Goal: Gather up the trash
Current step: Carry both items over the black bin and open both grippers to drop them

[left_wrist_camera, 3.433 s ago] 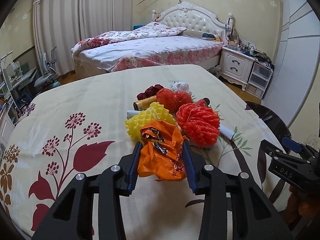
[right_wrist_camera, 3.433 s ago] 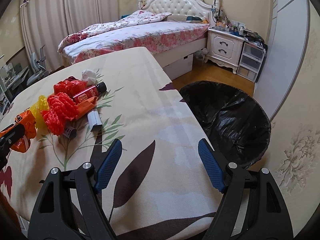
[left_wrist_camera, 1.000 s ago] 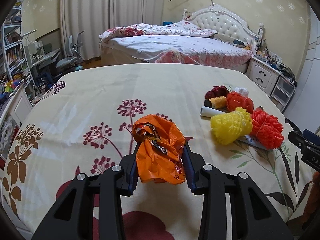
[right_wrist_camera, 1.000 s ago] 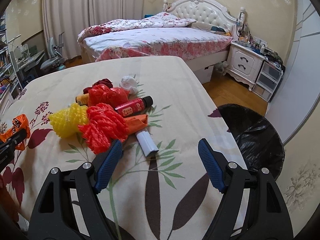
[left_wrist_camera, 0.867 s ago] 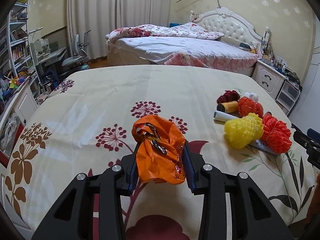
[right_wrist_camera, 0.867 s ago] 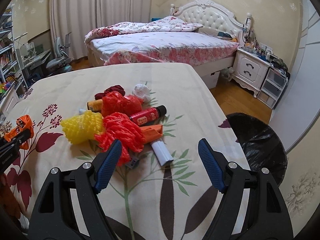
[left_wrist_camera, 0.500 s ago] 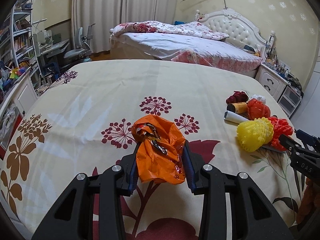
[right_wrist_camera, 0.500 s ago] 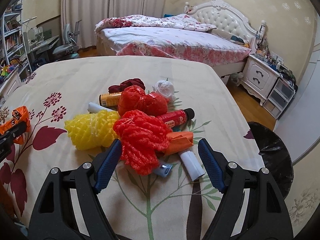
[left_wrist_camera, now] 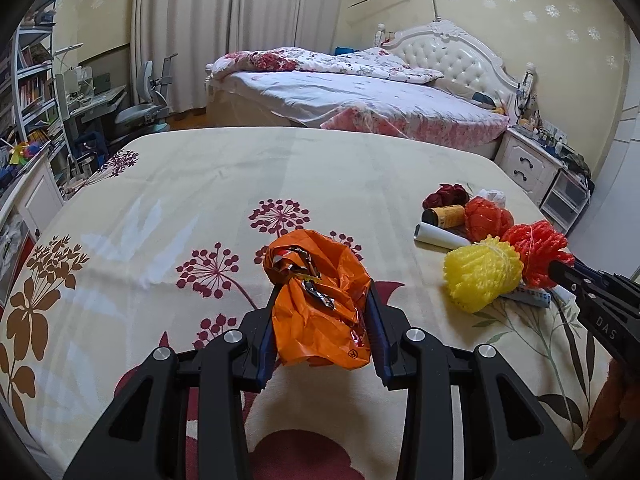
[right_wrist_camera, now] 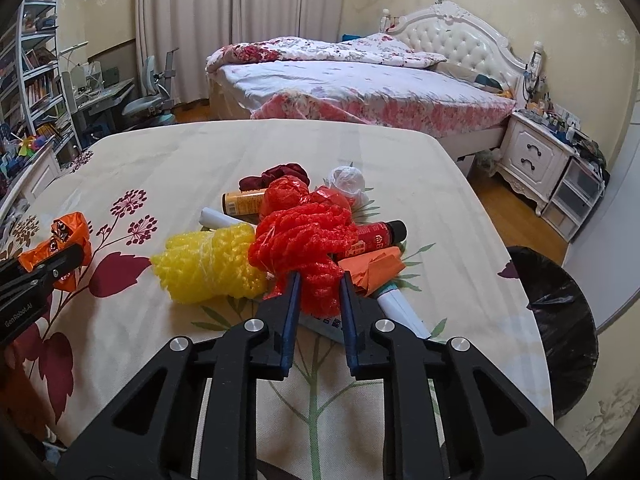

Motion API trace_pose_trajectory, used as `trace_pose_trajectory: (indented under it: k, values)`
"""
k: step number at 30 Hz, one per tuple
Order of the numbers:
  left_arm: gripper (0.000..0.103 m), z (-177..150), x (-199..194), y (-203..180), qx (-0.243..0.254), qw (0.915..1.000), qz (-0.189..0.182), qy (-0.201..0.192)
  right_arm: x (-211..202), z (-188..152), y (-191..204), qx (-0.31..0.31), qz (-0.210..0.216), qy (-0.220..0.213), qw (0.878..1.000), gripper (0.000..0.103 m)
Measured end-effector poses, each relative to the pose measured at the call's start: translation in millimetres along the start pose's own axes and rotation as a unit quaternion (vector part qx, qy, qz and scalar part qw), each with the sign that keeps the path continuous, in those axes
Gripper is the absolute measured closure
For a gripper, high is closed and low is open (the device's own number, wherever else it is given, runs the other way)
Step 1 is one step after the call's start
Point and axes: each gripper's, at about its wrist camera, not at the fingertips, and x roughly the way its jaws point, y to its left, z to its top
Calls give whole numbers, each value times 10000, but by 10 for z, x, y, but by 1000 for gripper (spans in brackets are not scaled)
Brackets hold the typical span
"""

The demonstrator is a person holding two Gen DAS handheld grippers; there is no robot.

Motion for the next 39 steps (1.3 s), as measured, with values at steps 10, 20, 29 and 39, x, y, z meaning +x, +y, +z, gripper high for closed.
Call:
trace_pose_trajectory:
  k: [10, 20, 29, 39]
  values:
    - [64, 139, -130, -431, 269, 9981, -486, -257, -283, 61, -424, 375, -449, -375, 9976, 85]
    - [64, 294, -103, -1258, 919, 9864, -1276, -472, -461, -56, -1212, 1007, -1398, -526, 9836, 85]
    - [64, 368, 27, -2111, 1526, 9679, -1907, -589, -451, -257, -1885, 1557, -2097, -505, 9640, 85]
    - [64, 326, 391, -2872, 2094, 9512, -2213, -486, -204, -395, -2337, 2067, -2268, -414, 9509, 85]
